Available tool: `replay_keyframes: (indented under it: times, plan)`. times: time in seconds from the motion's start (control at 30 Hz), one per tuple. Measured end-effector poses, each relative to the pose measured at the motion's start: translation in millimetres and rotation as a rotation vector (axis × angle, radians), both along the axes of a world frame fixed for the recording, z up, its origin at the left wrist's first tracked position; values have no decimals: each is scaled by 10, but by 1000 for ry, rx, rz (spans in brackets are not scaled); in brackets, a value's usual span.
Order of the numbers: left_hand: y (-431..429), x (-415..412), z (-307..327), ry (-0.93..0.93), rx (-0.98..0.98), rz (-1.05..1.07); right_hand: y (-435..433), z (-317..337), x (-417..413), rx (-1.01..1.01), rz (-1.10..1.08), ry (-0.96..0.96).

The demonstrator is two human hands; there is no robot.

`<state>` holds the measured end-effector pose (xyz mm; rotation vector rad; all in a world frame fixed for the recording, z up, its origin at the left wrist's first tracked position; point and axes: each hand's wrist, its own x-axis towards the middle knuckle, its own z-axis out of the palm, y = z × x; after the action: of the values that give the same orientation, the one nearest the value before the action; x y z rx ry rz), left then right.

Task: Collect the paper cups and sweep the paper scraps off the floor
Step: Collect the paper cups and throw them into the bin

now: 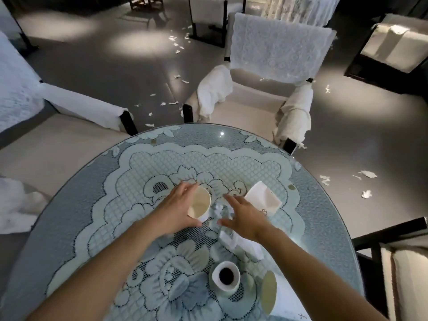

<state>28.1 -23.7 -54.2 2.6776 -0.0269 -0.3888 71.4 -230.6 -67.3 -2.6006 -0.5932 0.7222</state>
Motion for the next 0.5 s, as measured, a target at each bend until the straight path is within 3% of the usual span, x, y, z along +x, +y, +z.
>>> replay_keyframes:
  times: [0.17,0.33,0.4,0.5]
  plan:
    - [148,-108,9,-54,-9,57,132,-194,49,-82,88,-89]
    - [193,-166,-35,-61,-62,122,196,-217,22,57,115,-116]
    - [170,-155,-41,-59,-70,125,215,-110,76,221,-96,-72]
    - [105,-106,-35,-78,-65,107,258,267,234,754,-514,194]
